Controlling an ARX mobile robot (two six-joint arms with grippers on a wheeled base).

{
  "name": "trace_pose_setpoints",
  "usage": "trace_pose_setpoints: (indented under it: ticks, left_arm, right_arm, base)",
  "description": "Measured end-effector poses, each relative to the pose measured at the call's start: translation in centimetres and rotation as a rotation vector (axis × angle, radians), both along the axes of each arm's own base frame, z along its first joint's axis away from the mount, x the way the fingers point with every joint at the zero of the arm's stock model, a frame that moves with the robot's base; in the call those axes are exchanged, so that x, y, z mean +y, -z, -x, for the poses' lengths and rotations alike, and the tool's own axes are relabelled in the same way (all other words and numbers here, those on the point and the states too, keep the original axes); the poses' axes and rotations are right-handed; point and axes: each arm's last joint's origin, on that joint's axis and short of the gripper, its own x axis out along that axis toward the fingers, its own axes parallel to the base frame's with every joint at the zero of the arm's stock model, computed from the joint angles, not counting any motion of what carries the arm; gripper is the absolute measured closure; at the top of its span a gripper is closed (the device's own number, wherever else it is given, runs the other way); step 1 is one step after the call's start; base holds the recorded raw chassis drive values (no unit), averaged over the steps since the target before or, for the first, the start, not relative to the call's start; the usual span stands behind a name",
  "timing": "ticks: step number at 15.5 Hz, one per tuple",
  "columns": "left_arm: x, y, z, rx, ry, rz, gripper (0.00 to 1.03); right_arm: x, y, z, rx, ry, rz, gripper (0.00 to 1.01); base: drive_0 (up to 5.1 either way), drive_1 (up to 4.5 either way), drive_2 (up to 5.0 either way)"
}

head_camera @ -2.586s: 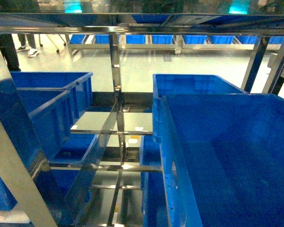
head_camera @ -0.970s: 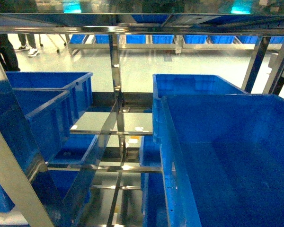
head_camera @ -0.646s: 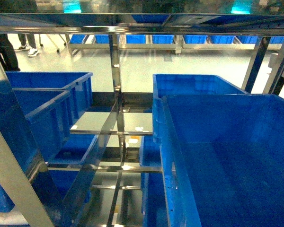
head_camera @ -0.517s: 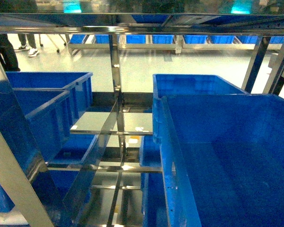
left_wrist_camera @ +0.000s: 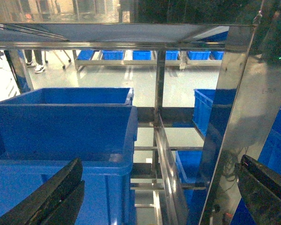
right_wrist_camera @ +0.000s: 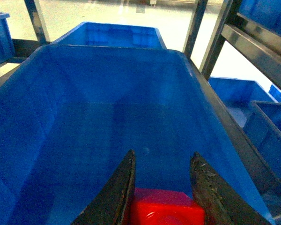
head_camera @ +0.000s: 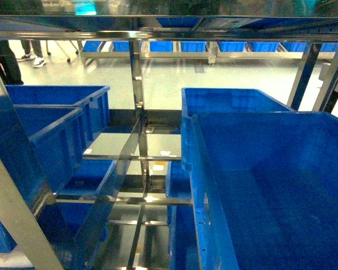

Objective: Pick red block from blue box to shelf

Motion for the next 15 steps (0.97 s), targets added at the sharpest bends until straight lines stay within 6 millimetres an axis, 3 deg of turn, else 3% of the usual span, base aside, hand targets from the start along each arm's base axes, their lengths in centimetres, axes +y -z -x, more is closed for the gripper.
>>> trace_pose_setpoints:
  ticks: [2,5,9,10,12,15]
  left_arm:
    - [0.0,0.0,0.0,0.0,0.0,0.0,0.05]
    - [0.0,0.0,0.0,0.0,0.0,0.0,0.05]
    - [0.0,0.0,0.0,0.0,0.0,0.0,0.05]
    - [0.0,0.0,0.0,0.0,0.001,0.0,0.05]
    - [0.0,0.0,0.0,-0.001,-0.002,0.0,0.05]
    - [0.0,0.0,0.0,0.0,0.0,0.0,0.05]
  right_arm:
    - [0.4,0.7,-2.0,0.019,-0.007,0.0,0.68]
    - [1.1,1.5,-3.6,0.06,-0.019,0.008,0.43]
    - [2.2,0.3,-0.5,-0.021,-0.054,0.036,0.04]
    - [1.8,0.7,1.0,-0.14,-0.068,-0.007,0.13]
    - [0.9,-1.1,2.2,-0.307,-0.056,-0.056,0.37]
    - [0.1,-1.0,2.7,-0.3,-0.061,-0.063,0.73]
  base:
    - [0.0,0.0,0.0]
    - [0.0,0.0,0.0]
    - [0.0,0.0,0.0]
    - [0.0,0.0,0.0]
    - [0.0,0.0,0.0]
    - [0.0,0.0,0.0]
